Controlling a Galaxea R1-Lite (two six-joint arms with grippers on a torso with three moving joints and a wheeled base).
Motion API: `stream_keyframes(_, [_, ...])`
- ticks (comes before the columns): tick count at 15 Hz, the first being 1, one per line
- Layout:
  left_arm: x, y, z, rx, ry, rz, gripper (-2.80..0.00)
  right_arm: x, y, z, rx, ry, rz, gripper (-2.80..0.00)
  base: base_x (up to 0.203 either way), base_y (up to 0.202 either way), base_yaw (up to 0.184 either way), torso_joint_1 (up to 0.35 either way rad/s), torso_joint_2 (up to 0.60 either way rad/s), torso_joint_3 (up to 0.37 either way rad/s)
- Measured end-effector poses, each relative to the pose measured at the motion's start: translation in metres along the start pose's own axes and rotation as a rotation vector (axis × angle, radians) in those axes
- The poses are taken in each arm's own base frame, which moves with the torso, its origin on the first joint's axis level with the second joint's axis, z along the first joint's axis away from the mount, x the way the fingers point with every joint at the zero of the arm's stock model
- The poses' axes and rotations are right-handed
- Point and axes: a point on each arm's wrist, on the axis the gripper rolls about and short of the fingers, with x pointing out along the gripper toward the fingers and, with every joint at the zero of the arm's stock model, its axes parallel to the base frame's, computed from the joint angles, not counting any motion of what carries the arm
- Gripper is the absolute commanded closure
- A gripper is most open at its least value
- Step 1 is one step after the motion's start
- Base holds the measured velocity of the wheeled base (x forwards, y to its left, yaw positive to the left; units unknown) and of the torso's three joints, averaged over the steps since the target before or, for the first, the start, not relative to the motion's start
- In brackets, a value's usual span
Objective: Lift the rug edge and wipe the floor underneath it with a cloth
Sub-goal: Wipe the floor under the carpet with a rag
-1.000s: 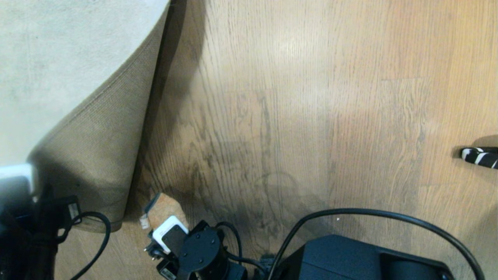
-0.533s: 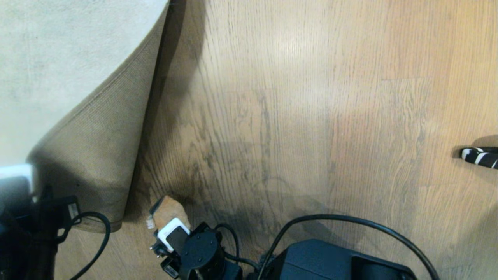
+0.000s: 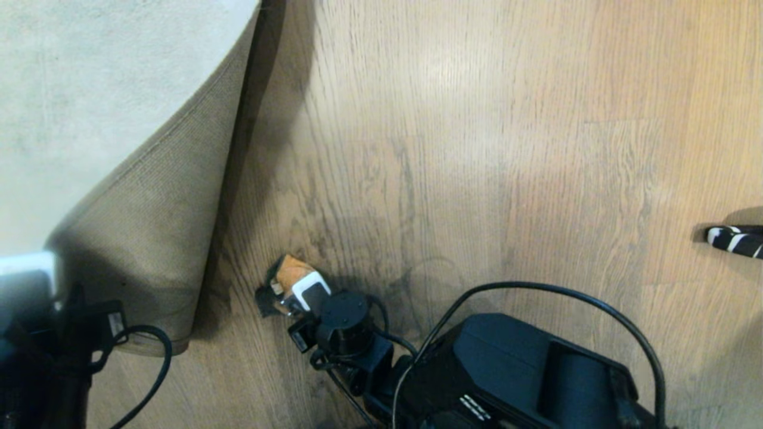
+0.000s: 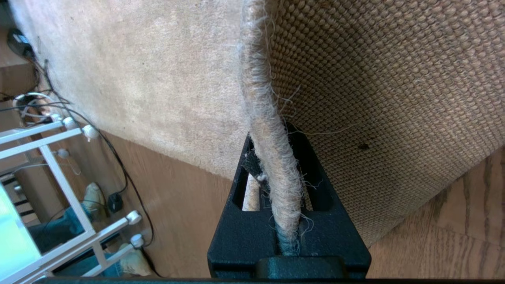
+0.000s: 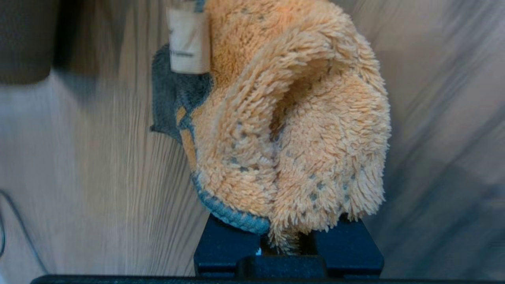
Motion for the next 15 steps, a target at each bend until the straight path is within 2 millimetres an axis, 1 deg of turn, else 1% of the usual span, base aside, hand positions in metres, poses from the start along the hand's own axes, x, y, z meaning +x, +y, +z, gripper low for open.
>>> stream_keyframes(5, [0.001, -0.001, -0.001, 0.007, 0.006, -0.001, 0.0, -0.007, -0.042, 0.026, 0.011, -0.016, -0.071, 0.0, 0.0, 0.0, 0.0, 0.0, 0.0, 0.0])
stream_keyframes(9, [0.001, -0.001, -0.002, 0.01, 0.009, -0.001, 0.0, -0.008, -0.078, 0.05, 0.017, -0.036, -0.13, 0.0, 0.0, 0.0, 0.0, 0.0, 0.0, 0.0])
stream_keyframes(10, [0.001, -0.001, -0.002, 0.01, 0.009, 0.0, 0.0, -0.009, -0.084, 0.054, 0.019, -0.04, -0.141, 0.0, 0.0, 0.0, 0.0, 0.0, 0.0, 0.0])
stream_keyframes(12, [0.001, -0.001, -0.002, 0.01, 0.01, 0.002, 0.0, -0.012, -0.087, 0.054, 0.019, -0.038, -0.147, 0.0, 0.0, 0.0, 0.0, 0.0, 0.0, 0.0])
stream_keyframes(13, [0.001, -0.001, -0.002, 0.01, 0.009, 0.002, 0.0, -0.016, -0.081, 0.051, 0.016, -0.032, -0.14, 0.0, 0.0, 0.0, 0.0, 0.0, 0.0, 0.0])
stream_keyframes(15, [0.001, -0.001, -0.002, 0.01, 0.009, 0.003, 0.0, -0.024, -0.06, 0.041, 0.007, -0.012, -0.104, 0.0, 0.0, 0.0, 0.0, 0.0, 0.0, 0.0])
